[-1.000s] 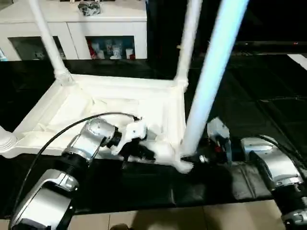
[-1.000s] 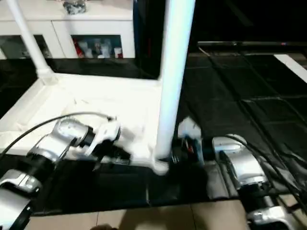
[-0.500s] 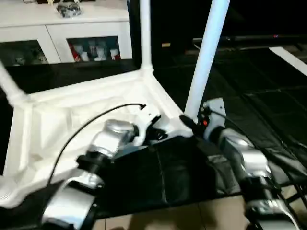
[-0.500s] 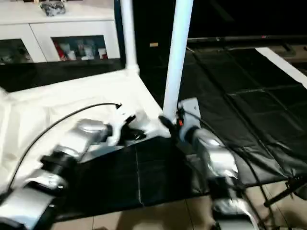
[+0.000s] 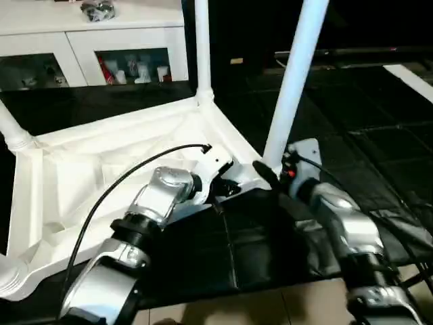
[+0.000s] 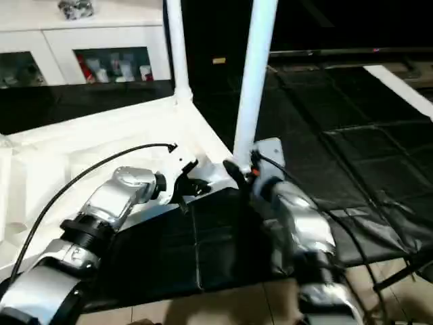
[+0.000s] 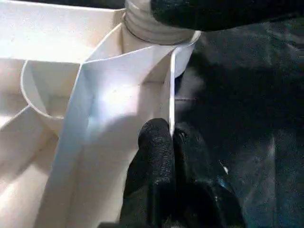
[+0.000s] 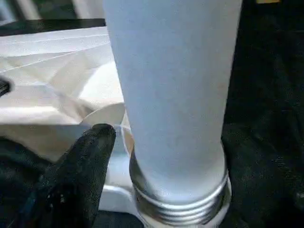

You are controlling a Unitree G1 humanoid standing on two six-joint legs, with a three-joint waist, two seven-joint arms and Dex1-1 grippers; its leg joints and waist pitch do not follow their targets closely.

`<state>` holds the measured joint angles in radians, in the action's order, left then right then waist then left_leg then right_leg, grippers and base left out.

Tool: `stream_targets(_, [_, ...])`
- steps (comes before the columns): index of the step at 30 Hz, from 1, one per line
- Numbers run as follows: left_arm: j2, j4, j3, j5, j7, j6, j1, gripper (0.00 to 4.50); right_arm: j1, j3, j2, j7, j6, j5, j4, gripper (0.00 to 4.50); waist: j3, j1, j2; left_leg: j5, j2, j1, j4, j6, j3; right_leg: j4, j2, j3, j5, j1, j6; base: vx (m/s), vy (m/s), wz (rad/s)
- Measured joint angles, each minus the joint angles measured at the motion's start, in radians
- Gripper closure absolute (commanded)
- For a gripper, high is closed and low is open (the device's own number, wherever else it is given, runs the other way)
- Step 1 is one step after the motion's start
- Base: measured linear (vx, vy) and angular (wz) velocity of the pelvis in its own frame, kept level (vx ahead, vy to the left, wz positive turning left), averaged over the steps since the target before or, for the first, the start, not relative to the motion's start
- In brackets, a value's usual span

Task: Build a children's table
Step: Rotate leg to tighten

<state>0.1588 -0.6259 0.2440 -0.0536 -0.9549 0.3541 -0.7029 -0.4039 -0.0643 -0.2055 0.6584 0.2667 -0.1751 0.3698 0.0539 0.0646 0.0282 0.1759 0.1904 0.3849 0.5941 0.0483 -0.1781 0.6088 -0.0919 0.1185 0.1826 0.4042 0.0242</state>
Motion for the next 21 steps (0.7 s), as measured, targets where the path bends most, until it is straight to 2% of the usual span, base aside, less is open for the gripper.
stream_targets(1, [0.010, 0.000, 0.002, 0.000, -0.017, -0.016, 0.003, 4.50, 0.011, 0.004, -0.017, 0.033, -0.010, -0.010, -0.005, 0.38, 0.000, 0.002, 0.000, 0.000, 0.000, 0.000, 0.000, 0.000, 0.000, 0.000, 0.000, 0.000, 0.000, 0.000, 0.000, 0.000, 0.000, 0.00])
stream_targets(2, [0.022, 0.000, 0.007, 0.002, -0.041, -0.036, 0.007, 4.50, 0.020, 0.007, -0.041, 0.074, -0.016, -0.022, -0.009, 0.11, 0.001, 0.004, 0.002, 0.000, 0.000, 0.000, 0.001, 0.000, 0.000, 0.000, 0.000, 0.000, 0.000, 0.000, 0.000, 0.000, 0.000, 0.00])
stream_targets(4, [0.049, 0.000, 0.010, 0.010, -0.087, -0.074, 0.018, 4.50, 0.038, 0.015, -0.085, 0.162, -0.017, -0.041, -0.021, 0.03, 0.002, 0.009, 0.004, 0.001, 0.000, 0.000, 0.002, 0.001, 0.000, 0.001, 0.000, 0.000, 0.000, 0.000, 0.000, 0.000, 0.000, 0.00])
stream_targets(8, [0.124, 0.006, 0.040, 0.023, -0.228, -0.126, 0.024, 4.50, 0.048, 0.035, -0.166, 0.325, -0.016, -0.075, -0.036, 0.03, 0.002, 0.023, 0.011, 0.002, 0.001, 0.000, 0.004, 0.004, 0.000, 0.002, 0.000, 0.001, -0.001, -0.001, 0.002, 0.000, 0.000, 0.00])
stream_targets(12, [0.155, 0.014, 0.066, 0.028, -0.312, -0.158, 0.034, 4.50, 0.048, 0.043, -0.211, 0.442, -0.009, -0.111, -0.057, 0.03, 0.002, 0.041, 0.011, 0.002, 0.002, 0.000, 0.006, 0.004, 0.000, 0.002, 0.000, 0.001, -0.001, -0.002, 0.002, 0.000, 0.000, 0.00])
stream_targets(16, [0.184, 0.012, 0.094, 0.024, -0.383, -0.217, 0.034, 4.50, 0.047, 0.117, -0.267, 0.582, -0.007, -0.121, -0.079, 0.03, 0.002, 0.052, 0.011, 0.003, 0.002, 0.000, 0.008, 0.003, 0.000, 0.002, 0.000, 0.001, -0.002, -0.004, 0.002, 0.000, 0.000, 0.00])
stream_targets(21, [0.228, 0.010, 0.115, 0.018, -0.455, -0.276, 0.034, 4.50, 0.043, 0.156, -0.276, 0.661, -0.029, -0.112, -0.064, 0.03, 0.002, 0.055, 0.011, 0.003, 0.002, 0.000, 0.008, 0.004, 0.000, 0.003, 0.000, 0.001, -0.002, -0.004, 0.002, 0.000, 0.000, 0.00])
